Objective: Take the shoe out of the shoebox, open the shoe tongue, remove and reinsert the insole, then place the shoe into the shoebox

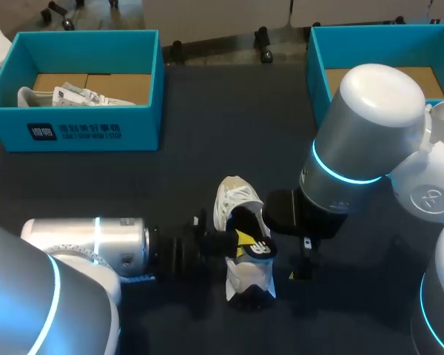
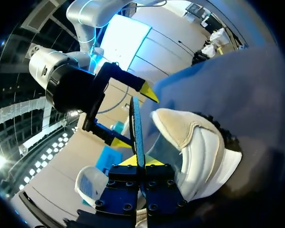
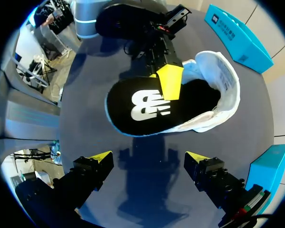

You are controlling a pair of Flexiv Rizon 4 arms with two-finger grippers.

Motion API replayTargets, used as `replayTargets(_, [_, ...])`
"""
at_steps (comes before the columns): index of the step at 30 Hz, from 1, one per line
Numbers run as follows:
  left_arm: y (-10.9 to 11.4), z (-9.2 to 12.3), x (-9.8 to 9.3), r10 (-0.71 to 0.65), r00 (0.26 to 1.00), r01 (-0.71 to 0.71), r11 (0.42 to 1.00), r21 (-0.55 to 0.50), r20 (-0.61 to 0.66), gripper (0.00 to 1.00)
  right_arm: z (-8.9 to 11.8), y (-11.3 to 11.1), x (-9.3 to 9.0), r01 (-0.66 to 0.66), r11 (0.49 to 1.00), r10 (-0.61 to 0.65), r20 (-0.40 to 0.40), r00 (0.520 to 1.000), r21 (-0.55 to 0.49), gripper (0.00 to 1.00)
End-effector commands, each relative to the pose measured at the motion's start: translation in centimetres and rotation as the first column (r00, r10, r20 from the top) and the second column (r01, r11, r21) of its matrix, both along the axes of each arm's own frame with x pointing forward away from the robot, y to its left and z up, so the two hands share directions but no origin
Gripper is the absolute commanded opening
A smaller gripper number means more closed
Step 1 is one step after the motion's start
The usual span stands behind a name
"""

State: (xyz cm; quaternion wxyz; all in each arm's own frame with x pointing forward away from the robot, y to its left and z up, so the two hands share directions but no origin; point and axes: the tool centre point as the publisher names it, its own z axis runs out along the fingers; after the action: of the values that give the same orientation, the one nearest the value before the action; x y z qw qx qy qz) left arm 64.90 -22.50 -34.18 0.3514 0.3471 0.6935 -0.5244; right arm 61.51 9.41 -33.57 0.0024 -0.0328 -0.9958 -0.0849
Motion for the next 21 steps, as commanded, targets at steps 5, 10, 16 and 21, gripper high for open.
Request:
replayTargets(5, [-0.6,-0.5,0.7,0.03,0.999,-0.029,1.0,0.01,-0.039,0.0,-0.2,0.0,-0.1,0.001,1.0,-0.001,0.002,1.0,0.001,1.0])
replayTargets(10, [-0.1,-0.2,0.2,0.019,0.997,-0.019,1.0,0.006,-0.079,0.02,-0.2,0.0,-0.1,0.001,1.0,-0.001,0.002,1.0,0.001,1.0])
replayTargets(16, [0.3,0.5,-0.6,0.006,0.989,-0.007,1.0,-0.012,-0.149,0.22,-0.2,0.0,-0.1,0.001,1.0,-0.001,0.002,1.0,0.001,1.0])
replayTargets(21, [0.5,1.7,-1.7,-0.02,0.968,0.013,1.0,-0.028,-0.25,0.21,-0.2,0.0,-0.1,0.001,1.0,-0.001,0.002,1.0,0.001,1.0])
